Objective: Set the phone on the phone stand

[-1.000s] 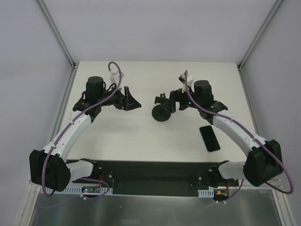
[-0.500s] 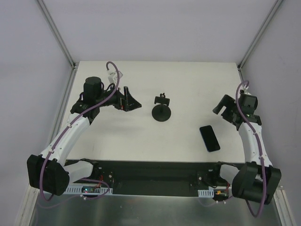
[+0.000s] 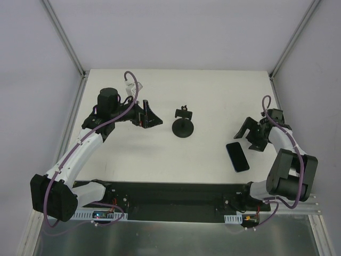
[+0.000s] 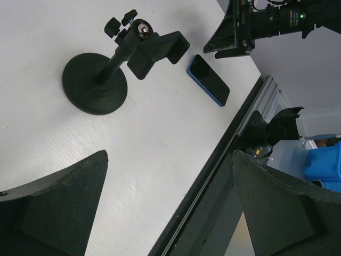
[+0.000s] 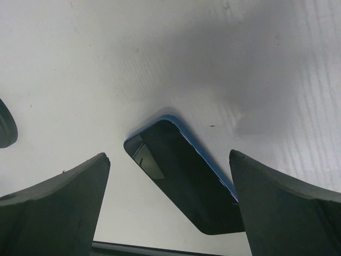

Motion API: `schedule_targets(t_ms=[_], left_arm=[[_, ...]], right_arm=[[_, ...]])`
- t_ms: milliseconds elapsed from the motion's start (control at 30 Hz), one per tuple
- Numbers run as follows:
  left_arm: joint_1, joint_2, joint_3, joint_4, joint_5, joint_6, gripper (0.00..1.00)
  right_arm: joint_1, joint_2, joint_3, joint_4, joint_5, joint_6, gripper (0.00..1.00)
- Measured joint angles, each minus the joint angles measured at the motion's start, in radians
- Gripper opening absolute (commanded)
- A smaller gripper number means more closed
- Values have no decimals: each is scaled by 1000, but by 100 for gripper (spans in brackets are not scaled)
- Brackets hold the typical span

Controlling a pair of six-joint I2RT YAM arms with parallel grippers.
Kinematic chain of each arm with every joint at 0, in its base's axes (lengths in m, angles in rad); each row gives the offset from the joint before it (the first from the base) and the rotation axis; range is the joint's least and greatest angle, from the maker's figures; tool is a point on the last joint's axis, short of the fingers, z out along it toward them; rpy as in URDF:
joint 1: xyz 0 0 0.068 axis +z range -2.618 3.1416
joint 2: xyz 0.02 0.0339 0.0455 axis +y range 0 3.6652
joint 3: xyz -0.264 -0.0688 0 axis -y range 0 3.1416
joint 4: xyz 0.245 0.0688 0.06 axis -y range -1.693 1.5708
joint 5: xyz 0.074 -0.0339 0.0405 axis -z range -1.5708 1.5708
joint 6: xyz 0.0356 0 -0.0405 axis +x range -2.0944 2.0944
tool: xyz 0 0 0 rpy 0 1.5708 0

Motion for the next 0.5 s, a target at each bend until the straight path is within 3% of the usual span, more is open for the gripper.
schedule_targets(t_ms=[500], left_arm=[[0, 15, -2, 0, 0, 0, 99]], right_arm=[[175, 57, -31, 11, 62, 6, 96]])
